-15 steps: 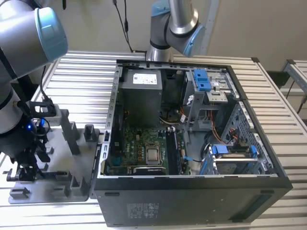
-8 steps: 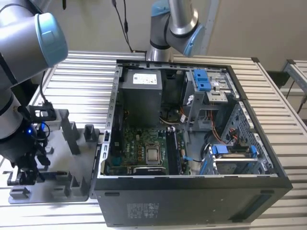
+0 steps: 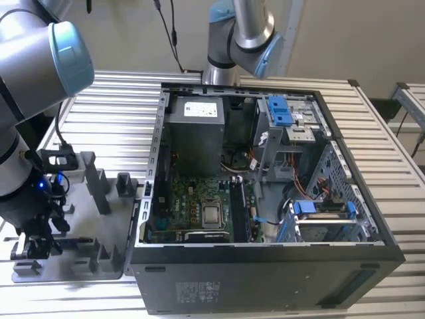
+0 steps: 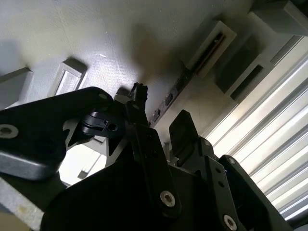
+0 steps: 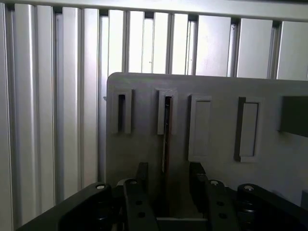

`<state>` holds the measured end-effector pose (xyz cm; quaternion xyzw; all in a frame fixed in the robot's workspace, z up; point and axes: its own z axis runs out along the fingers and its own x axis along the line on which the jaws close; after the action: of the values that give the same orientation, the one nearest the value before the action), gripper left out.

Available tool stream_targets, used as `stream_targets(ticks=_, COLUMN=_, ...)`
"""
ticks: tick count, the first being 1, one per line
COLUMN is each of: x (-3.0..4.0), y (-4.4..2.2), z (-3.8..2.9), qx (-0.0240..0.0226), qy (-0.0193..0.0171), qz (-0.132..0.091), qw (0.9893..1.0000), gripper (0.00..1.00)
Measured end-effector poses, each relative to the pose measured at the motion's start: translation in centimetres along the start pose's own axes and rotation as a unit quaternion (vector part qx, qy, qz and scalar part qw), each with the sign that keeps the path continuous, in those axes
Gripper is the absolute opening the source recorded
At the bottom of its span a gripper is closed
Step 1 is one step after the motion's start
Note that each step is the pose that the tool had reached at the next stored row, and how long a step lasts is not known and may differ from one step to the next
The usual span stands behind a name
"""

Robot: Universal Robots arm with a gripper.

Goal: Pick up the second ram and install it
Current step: 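Pick up the second ram and move it above second insertion slot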

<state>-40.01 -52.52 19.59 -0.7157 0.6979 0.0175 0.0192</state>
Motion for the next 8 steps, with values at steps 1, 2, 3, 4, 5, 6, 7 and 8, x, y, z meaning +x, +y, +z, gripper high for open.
stream_targets(ticks=1, x=0.00, y=0.00, z=0.01, qx=0.0000, qy=0.0000, qz=0.000, qw=1.0000, gripper=0.48)
stream_targets(ticks=2, x=0.00, y=0.00, z=0.01, qx=0.0000, qy=-0.0001, qz=0.000, qw=1.0000, gripper=0.48)
stream_targets(ticks=3, x=0.00, y=0.00, z=0.01, qx=0.0000, qy=0.0000, qz=0.000, qw=1.0000, gripper=0.48)
stream_targets(ticks=4, x=0.00, y=0.00, z=0.01, qx=0.0000, qy=0.0000, qz=0.000, qw=1.0000, gripper=0.45)
stream_targets(ticks=5, x=0.00, y=0.00, z=0.02, qx=0.0000, qy=0.0000, qz=0.000, qw=1.0000, gripper=0.39)
stream_targets(ticks=6, x=0.00, y=0.00, z=0.02, qx=0.0000, qy=0.0000, qz=0.000, qw=1.0000, gripper=0.33)
stream_targets(ticks=7, x=0.00, y=0.00, z=0.03, qx=0.0001, qy=-0.0001, qz=0.000, qw=1.0000, gripper=0.33)
stream_targets(ticks=8, x=0.00, y=0.00, z=0.03, qx=0.0001, qy=-0.0001, qz=0.000, qw=1.0000, gripper=0.33)
